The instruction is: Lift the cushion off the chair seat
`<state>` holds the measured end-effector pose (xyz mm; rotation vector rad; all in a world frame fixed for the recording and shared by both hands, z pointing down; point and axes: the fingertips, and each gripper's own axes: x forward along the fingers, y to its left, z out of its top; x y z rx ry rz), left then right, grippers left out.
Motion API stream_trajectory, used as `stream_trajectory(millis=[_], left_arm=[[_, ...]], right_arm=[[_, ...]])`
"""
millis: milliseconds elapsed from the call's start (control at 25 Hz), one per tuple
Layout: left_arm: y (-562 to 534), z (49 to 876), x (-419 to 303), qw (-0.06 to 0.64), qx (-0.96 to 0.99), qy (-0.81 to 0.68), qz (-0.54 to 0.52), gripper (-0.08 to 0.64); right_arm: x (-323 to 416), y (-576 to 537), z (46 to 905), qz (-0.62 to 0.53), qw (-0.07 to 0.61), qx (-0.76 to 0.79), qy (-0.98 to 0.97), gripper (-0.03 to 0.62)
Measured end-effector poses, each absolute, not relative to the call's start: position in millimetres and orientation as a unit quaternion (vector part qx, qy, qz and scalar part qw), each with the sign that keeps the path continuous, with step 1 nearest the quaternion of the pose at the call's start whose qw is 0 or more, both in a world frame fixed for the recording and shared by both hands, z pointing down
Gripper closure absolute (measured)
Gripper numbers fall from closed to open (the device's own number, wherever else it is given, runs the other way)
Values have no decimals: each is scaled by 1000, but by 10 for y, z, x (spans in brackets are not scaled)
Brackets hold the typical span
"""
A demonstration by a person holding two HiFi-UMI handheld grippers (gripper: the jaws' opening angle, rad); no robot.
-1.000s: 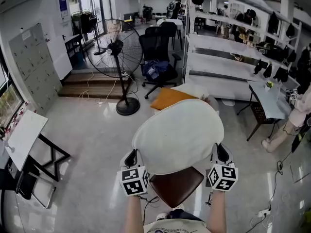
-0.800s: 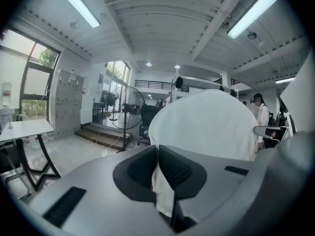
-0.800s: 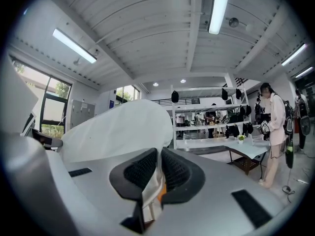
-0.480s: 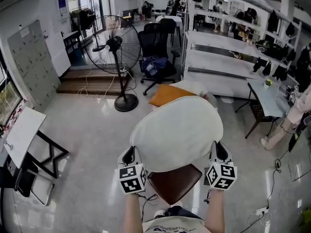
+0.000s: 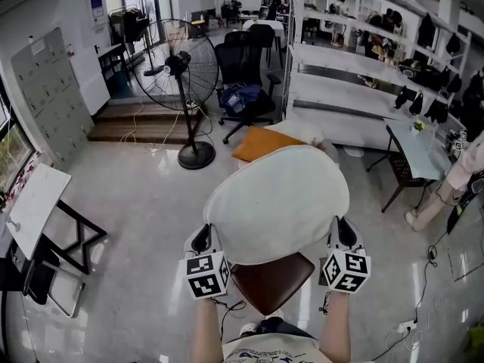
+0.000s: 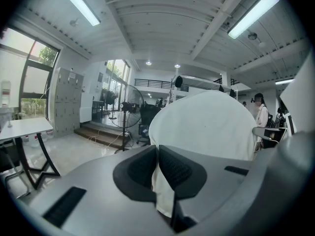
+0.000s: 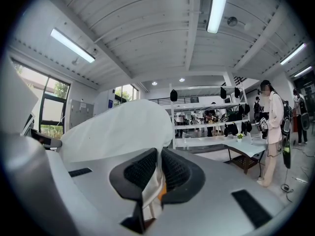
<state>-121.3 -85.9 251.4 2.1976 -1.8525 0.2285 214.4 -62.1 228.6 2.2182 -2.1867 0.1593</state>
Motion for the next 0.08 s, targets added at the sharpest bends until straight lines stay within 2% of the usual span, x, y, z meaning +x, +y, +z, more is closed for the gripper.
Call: stream_trajectory(millis=[80], left_arm=[[-877,2534,-1211,128,756,-637,78,529]], right_arm=[[2149,-636,2307,51,11,711,-701,541]])
